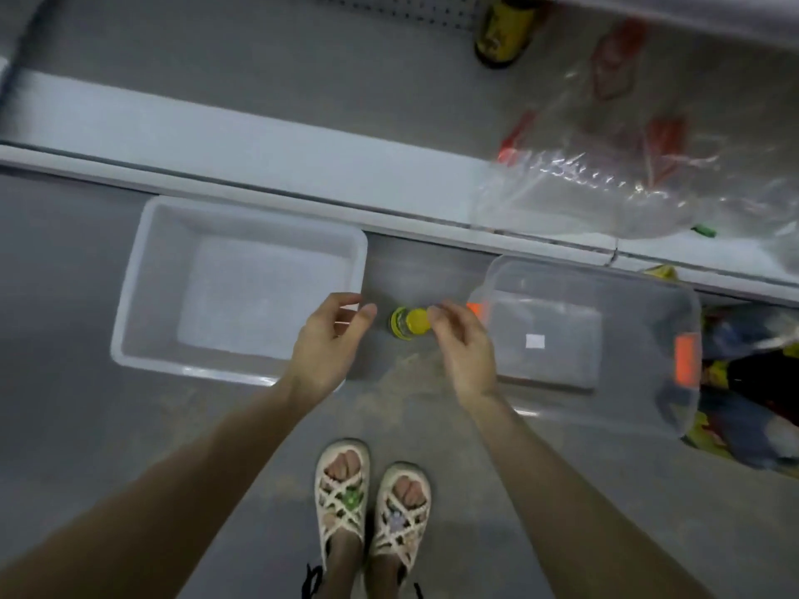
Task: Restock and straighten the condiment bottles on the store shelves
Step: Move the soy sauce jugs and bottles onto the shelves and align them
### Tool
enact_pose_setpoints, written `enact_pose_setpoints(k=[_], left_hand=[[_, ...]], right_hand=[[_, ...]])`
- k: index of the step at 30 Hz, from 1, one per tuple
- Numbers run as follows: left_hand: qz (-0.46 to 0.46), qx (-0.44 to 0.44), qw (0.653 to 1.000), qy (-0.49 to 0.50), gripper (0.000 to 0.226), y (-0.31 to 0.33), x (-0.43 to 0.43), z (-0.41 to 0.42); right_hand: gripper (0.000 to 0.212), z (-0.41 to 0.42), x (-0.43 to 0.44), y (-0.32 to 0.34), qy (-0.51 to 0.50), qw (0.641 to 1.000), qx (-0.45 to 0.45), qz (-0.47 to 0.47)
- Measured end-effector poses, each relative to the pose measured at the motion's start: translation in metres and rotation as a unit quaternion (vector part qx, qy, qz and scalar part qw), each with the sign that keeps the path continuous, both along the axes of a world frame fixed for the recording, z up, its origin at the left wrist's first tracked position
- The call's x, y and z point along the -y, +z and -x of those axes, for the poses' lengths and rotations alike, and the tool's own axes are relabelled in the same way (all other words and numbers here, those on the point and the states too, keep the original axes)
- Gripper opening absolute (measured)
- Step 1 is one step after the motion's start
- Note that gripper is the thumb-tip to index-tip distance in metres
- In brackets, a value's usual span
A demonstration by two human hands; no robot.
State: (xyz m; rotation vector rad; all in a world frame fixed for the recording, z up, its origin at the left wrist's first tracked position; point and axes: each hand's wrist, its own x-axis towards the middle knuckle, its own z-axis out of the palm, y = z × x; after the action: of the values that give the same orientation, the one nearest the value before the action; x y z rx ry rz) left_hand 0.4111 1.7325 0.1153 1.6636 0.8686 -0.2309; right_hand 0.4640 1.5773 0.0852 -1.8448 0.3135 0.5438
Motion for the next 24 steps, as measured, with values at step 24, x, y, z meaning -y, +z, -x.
enact_pose_setpoints(k=[24], left_hand=[[-0.003, -0.052, 0.999, -0.003, 0.038, -0.144, -0.020, 0.027]], right_hand=[[0.024, 0.006, -0.024, -0.158, 0.007, 0.997, 0.064, 0.044]])
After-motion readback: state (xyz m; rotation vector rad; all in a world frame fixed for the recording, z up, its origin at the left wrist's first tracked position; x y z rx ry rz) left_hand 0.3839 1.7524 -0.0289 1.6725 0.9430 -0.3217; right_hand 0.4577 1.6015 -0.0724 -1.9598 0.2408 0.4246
